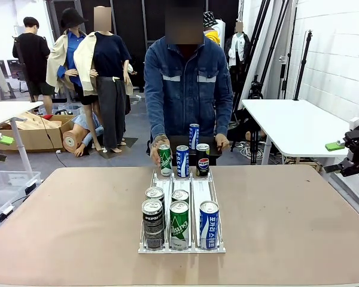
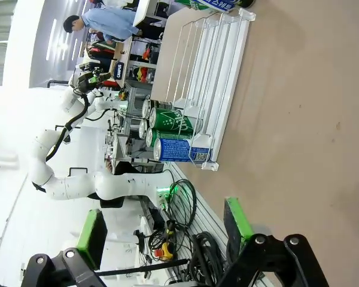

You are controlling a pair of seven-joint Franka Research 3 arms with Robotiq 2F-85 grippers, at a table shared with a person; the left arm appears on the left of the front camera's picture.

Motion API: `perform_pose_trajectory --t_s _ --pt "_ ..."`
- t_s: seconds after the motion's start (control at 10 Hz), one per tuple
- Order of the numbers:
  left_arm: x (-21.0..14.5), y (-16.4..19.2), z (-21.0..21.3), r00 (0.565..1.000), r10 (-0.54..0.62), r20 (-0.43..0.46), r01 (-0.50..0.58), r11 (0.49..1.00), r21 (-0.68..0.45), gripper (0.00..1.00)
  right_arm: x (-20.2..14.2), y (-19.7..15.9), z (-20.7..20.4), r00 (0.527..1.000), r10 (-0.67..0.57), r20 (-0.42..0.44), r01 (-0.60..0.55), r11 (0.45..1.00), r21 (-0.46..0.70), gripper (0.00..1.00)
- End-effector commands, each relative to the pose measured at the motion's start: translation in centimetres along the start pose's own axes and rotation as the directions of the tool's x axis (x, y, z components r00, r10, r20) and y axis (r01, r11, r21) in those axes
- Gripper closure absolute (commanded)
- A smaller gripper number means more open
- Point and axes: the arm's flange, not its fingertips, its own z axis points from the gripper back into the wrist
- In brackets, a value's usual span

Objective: Retrieve and hand over the desired beverage to the person.
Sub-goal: Pick up another can of the same type that the person held from the Automatic Can Dispenser.

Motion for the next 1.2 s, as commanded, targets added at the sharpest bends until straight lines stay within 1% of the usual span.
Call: perform_pose_trajectory --t_s 0.0,1.1 --pt "-0.08 -0.12 0.14 1.0 -0.005 0.003 0.005 1.0 -0.005 0.0 0.02 -0.08 0.02 1.0 -0.006 0.005 0.007 1.0 -0.006 0.0" --pt "-0.08 -0.12 0.14 1.0 -0.005 0.003 0.005 1.0 -0.005 0.0 0.02 -0.08 0.02 1.0 -0.006 0.005 0.007 1.0 -0.006 0.0"
